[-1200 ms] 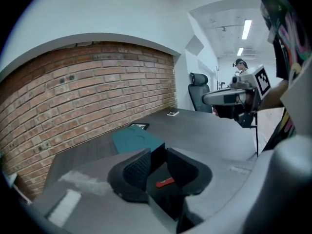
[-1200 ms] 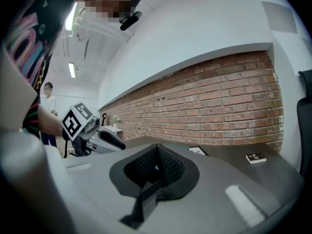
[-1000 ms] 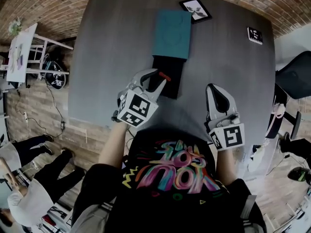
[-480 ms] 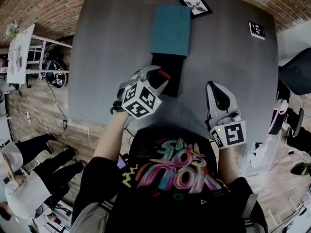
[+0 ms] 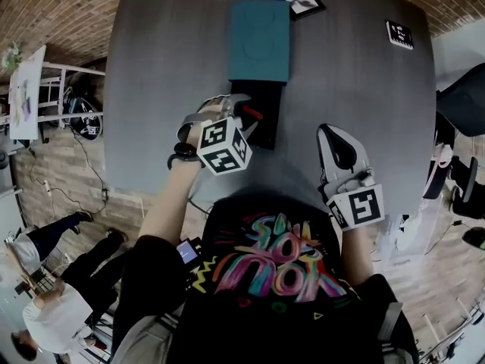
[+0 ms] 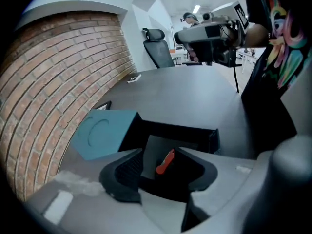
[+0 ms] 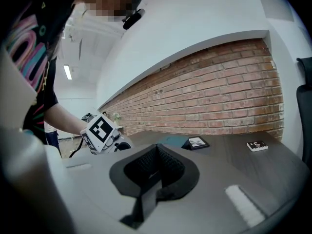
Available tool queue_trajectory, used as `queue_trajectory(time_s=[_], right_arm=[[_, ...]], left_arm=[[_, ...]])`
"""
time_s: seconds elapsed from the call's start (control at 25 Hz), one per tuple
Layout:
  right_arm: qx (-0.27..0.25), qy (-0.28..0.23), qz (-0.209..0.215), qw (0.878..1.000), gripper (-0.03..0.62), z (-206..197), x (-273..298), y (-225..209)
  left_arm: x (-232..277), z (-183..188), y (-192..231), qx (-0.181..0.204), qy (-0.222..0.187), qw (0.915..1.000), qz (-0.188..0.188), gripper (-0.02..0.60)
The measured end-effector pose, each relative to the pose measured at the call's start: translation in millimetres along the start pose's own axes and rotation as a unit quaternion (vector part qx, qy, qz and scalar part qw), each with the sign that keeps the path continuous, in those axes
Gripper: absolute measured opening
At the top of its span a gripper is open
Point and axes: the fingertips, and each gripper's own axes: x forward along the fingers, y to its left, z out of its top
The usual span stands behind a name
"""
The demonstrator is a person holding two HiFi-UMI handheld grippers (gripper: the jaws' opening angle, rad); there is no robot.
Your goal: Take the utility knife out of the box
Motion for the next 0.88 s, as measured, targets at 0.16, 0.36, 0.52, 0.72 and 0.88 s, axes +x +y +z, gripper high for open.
queue_trajectory(time_s=[0.16,0.36,0.52,0.72,0.88], right_arm=[[0.003,0.002,-0.001,1.000,-0.002,1,3,-1],[0.006,0.006,0.000,1.000,-0.002,-2,7,-3],[0.008,0.012,0.000,1.000,-0.002,-4,7,-4],[0.014,0.014,-0.004,1.000,-0.002,-6,6,-8],[0.023,0.004,-0.005,1.000,-0.002,-5,2,-11]], left_arm=[[10,-7,0,0.033,0.030,0.9989,-0.011,0.192],[25,-24,-1,0.092,0.083,0.9918,-0.028,0.192],[36,-31,-5,0.155,0.124,0.9791,-0.044,0.192],[47,-23,-11,0.199,0.140,0.9673,-0.072,0.192],[51,-21,-17,0.211,0.150,0.9599,-0.108,0.192]])
